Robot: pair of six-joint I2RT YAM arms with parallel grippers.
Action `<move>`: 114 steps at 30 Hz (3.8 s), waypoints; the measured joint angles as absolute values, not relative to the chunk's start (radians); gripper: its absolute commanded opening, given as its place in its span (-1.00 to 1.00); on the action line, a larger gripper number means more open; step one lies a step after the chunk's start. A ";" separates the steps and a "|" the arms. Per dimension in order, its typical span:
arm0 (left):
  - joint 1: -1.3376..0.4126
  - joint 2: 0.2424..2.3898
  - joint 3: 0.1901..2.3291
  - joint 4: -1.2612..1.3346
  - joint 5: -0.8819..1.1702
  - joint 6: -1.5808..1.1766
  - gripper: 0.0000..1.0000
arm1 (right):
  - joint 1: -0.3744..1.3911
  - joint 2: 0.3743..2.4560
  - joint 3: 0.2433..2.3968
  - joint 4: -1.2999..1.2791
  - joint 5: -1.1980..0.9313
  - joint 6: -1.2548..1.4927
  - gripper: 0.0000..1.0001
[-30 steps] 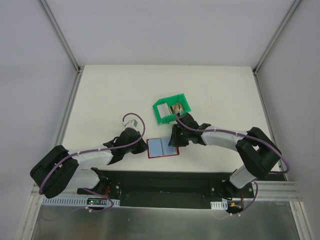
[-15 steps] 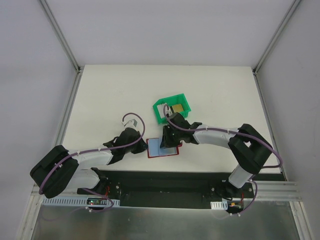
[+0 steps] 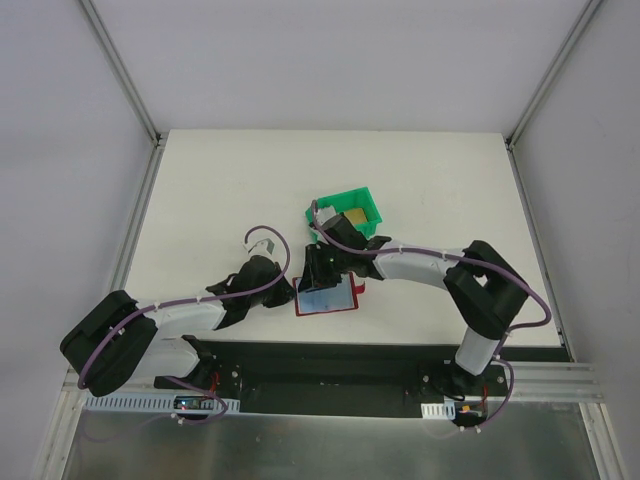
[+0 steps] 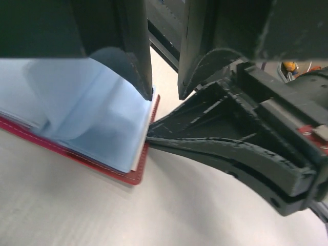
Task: Put the credit cards into the card holder
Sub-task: Turn over the card slot in the card holder.
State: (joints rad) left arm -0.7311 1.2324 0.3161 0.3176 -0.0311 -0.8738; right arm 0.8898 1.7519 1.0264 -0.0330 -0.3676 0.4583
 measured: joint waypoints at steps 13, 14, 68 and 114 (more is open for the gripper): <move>-0.725 1.250 0.283 0.396 -0.030 -0.910 -1.00 | 0.887 1.494 0.978 -0.080 -0.276 0.389 -0.25; -0.725 1.250 0.282 0.398 -0.030 -0.911 -1.00 | 0.878 1.460 0.974 -0.090 -0.250 0.389 -0.26; -0.718 1.274 0.294 0.406 -0.017 -0.920 -1.00 | 0.914 1.749 1.000 0.086 -0.452 0.487 -0.24; -0.712 1.264 0.294 0.396 -0.012 -0.913 -1.00 | 0.865 1.750 1.013 0.086 -0.499 0.485 -0.18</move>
State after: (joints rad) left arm -0.7116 1.2640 0.2939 0.3958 -0.0124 -0.9134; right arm 0.8650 1.7504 1.0134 0.0864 -0.4988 0.4850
